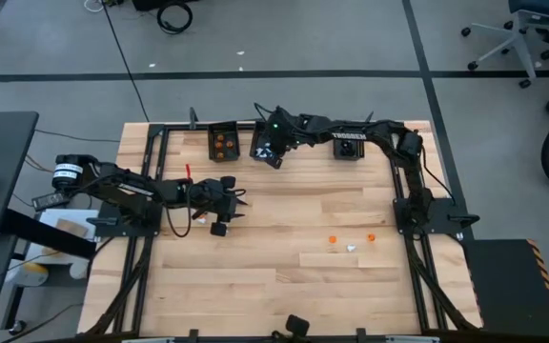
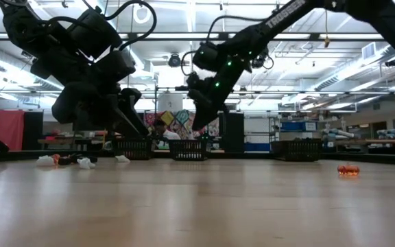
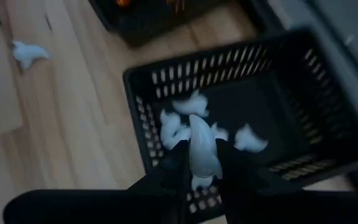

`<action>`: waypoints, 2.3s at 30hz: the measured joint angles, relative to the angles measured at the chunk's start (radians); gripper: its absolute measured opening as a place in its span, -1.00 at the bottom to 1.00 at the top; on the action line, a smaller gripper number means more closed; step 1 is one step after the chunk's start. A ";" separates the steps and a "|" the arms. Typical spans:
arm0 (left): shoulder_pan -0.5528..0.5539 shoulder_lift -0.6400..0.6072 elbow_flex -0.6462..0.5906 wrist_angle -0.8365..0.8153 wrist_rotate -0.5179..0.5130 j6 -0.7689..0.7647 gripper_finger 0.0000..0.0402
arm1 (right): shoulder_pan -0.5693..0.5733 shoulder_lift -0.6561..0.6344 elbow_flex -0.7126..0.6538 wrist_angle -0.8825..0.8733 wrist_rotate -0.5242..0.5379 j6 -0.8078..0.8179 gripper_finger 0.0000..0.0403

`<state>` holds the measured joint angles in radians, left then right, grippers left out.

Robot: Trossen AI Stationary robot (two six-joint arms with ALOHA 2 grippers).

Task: Sort Halloween decoration
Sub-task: Put the white ghost toy into the middle black bin

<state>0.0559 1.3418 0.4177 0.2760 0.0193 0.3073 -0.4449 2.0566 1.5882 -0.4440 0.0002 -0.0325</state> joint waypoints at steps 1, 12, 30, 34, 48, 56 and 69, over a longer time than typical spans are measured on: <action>0.000 0.000 0.000 0.005 0.000 0.000 -0.28 | 0.000 0.018 0.019 -0.016 -0.016 0.012 -0.62; 0.000 0.000 0.000 0.000 0.000 0.000 -0.28 | 0.006 0.239 0.385 -0.302 -0.012 0.051 -0.59; 0.000 0.000 0.000 -0.023 0.000 0.000 -0.28 | 0.082 0.104 0.428 -0.382 0.100 -0.013 -0.29; 0.000 0.000 0.000 -0.032 0.000 0.000 -0.28 | 0.162 0.027 0.344 -0.367 0.144 0.009 -0.29; -0.038 0.000 0.004 -0.111 0.000 -0.034 -0.28 | 0.475 -0.280 -0.312 -0.061 0.300 0.285 -0.29; -0.110 0.000 0.107 -0.256 0.001 -0.082 -0.28 | 0.610 -0.366 -0.621 0.310 0.504 0.371 -0.29; -0.179 0.000 0.191 -0.636 -0.010 -0.135 -0.28 | 0.646 -0.359 -0.872 0.743 0.580 0.327 -0.29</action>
<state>-0.1227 1.3415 0.6086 -0.3599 0.0095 0.1719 0.2013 1.6978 0.7166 0.2985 0.5799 0.2944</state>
